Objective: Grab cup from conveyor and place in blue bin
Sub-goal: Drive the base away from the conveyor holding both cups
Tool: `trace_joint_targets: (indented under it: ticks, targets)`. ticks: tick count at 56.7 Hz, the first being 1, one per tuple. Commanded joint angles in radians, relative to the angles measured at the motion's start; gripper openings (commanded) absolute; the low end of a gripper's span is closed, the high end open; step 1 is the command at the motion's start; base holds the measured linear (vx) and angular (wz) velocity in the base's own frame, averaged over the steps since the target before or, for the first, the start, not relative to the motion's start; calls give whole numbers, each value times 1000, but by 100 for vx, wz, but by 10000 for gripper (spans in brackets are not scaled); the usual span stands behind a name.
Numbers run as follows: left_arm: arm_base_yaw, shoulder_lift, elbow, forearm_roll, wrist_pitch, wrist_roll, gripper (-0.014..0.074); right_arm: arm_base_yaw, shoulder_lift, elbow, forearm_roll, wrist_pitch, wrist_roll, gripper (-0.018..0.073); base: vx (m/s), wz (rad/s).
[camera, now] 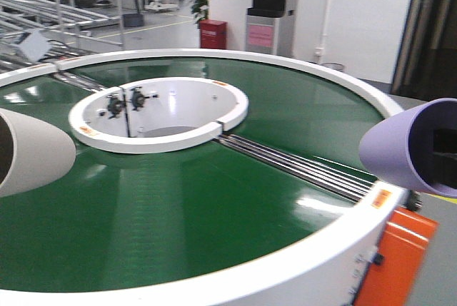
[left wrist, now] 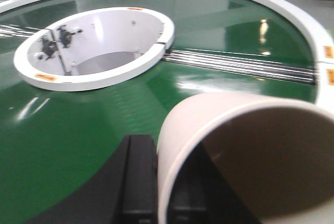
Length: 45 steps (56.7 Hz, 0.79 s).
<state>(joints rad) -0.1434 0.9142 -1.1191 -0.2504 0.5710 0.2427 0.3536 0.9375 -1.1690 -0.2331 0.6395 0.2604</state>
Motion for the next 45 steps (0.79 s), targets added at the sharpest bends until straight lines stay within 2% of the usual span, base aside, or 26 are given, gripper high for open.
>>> trace_joint_targets:
  ticks: [1,45]
  targets:
    - [-7,-8,-26,-22,-92,-2,-8,0,-10,-26,-19,-87,-1,-8,-20,-40]
    - [-7,-8,-26,-22,-92,-2,-8,0,-10,-26,-19,-87,-1,-8,-11,-51]
